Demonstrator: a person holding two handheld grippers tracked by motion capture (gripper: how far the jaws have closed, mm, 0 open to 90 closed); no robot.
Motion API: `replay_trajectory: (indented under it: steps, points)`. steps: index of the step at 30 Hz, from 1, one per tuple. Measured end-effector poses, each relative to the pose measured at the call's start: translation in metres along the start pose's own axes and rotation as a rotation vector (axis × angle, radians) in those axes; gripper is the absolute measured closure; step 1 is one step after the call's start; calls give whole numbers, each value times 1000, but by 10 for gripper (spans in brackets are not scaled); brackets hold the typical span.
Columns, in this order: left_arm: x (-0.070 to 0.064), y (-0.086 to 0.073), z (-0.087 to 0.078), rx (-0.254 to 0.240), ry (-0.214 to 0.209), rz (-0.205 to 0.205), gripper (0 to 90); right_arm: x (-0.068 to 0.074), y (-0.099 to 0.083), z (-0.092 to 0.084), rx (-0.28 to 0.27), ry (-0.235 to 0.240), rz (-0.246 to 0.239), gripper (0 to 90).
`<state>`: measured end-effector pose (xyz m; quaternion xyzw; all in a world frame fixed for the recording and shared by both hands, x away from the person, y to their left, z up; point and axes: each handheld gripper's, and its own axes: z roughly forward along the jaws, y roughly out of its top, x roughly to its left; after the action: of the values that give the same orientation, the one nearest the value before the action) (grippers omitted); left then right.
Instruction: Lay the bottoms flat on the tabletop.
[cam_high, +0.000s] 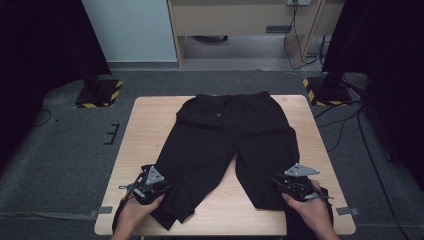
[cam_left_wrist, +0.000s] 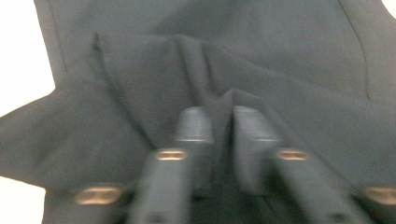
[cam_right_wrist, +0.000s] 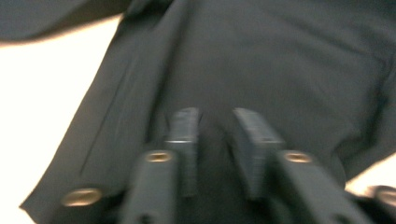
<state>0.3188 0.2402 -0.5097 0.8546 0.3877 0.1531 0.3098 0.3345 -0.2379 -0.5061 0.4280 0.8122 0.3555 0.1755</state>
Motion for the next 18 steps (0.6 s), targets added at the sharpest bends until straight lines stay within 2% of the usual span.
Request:
replay_trajectory:
  steps: [1, 3, 8, 10, 12, 14, 15, 16, 17, 18]
  points:
    - [-1, -2, -3, 3, -4, 0, 882, -1, -2, -2, 2, 2, -7, 821]
    - [-3, -9, -10, 17, -9, -4, 888, -3, -5, -5, 2, 10, 4, 860]
    - [-11, -32, -33, 43, -27, -17, 890, -7, -12, -8, 3, 13, 11, 871]
    - [-15, -40, -41, 52, -34, -21, 889, -7, -14, -8, 5, 12, -4, 872]
    - [-16, -45, -49, 46, -31, -22, 889, -6, -15, -8, 10, 15, -5, 872]
    - [-13, -45, -53, 25, -10, -17, 886, -5, -17, -9, 18, 15, -7, 872]
    - [-9, -44, -53, 11, 8, -13, 866, -5, -18, -9, 18, 18, -9, 872]
    - [-6, -44, -52, -7, 26, -12, 790, -5, -19, -9, 16, 16, -9, 872]
    - [-3, -44, -50, -20, 37, -16, 656, -5, -20, -9, 12, 16, -5, 871]
    - [0, -44, -48, -24, 42, -11, 565, -5, -21, -9, 7, 16, 1, 870]
